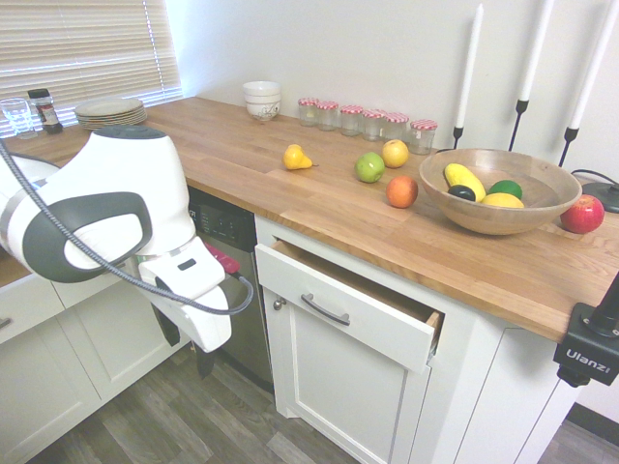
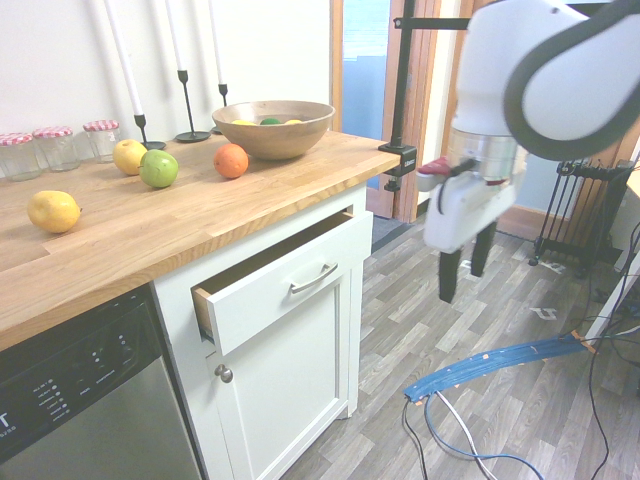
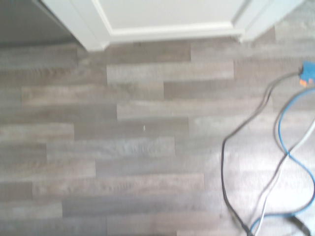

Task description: Close the drawer

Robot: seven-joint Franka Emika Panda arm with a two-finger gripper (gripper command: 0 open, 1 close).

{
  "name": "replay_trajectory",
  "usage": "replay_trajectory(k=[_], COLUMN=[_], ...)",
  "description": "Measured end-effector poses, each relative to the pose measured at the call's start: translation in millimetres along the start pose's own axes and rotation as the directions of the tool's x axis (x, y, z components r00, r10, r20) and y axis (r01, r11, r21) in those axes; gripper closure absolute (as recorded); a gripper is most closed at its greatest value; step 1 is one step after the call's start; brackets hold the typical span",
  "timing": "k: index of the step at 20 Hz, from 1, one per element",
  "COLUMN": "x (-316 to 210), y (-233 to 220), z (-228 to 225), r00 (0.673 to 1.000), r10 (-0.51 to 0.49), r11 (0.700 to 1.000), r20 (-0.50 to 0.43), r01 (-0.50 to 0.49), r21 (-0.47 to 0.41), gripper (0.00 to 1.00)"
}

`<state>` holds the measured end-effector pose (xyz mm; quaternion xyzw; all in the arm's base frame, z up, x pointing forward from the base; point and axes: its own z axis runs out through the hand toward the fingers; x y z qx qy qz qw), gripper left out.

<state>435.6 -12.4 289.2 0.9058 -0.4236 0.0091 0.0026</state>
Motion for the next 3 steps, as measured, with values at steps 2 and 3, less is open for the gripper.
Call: replay_trajectory(k=[2, 3], x=[-5.5, -6.3], y=[7.4, 8.5], z=[-0.8, -1.0], r00=[1.000, 1.000], r10=[0.002, 0.003], r11=[1.000, 1.000], r20=[-0.002, -0.002], r01=[-0.002, -0.003], r21=[0.002, 0.002], gripper=[0.00, 0.00])
